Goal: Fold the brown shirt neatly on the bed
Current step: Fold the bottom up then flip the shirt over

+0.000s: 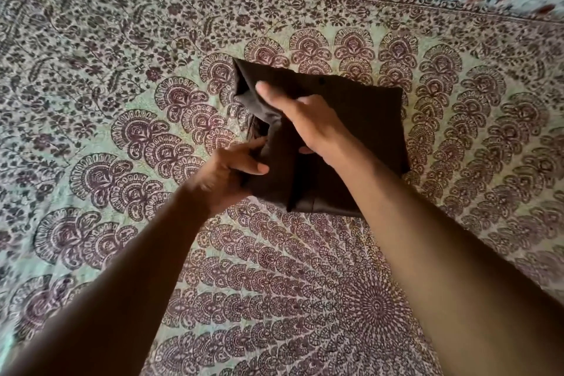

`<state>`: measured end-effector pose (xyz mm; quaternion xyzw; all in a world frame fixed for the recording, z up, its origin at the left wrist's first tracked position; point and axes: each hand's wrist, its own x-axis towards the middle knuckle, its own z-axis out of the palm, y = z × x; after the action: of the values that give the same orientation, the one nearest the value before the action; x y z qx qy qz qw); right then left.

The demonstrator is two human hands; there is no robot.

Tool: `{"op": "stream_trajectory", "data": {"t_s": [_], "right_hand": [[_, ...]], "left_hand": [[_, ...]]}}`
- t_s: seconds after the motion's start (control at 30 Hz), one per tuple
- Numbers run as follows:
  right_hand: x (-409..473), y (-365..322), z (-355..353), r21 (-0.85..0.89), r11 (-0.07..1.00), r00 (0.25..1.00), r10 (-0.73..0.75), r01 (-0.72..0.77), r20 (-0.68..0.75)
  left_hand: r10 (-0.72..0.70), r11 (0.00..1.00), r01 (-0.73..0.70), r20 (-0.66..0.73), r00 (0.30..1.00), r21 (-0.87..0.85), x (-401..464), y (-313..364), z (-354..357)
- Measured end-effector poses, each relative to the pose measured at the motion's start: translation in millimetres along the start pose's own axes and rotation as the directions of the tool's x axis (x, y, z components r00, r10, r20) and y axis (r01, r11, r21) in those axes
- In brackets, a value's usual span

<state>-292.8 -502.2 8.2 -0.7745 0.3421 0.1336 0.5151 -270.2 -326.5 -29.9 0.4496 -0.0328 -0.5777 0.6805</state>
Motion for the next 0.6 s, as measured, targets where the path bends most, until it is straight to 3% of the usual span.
{"op": "stream_trajectory", "data": {"t_s": [0.1,0.17,0.27,0.33,0.37,0.47,0.6], "right_hand": [[7,-5,4,-0.161,0.987,0.999,0.017,-0.024,-0.042],[9,-2,8,-0.258,0.966,0.994,-0.001,-0.028,-0.113],[9,5,4,-0.273,0.961,0.97,-0.022,-0.046,-0.242],[2,5,-3,-0.236,0.972,0.961,-0.051,-0.016,-0.273],[-3,3,-7,-0.218,0.976,0.957,-0.081,0.019,-0.278],[-38,-8,-26,-0.033,0.985,0.946,-0.174,0.171,-0.275],[-98,-28,-54,0.114,0.907,0.91,-0.387,0.405,-0.149]], "left_hand": [[0.02,0.978,0.009,0.139,0.99,-0.207,4,-17,0],[0.05,0.962,-0.009,0.143,0.988,-0.274,6,-28,5],[0.076,0.952,-0.135,-0.216,0.973,-0.275,5,-39,18],[0.065,0.97,-0.17,-0.484,0.872,-0.176,0,-45,17],[0.074,0.98,-0.164,-0.55,0.832,-0.116,-1,-49,14],[0.116,0.989,-0.146,-0.577,0.809,-0.005,-7,-51,7],[0.185,0.981,-0.183,-0.563,0.806,0.06,-17,-33,16]]}}
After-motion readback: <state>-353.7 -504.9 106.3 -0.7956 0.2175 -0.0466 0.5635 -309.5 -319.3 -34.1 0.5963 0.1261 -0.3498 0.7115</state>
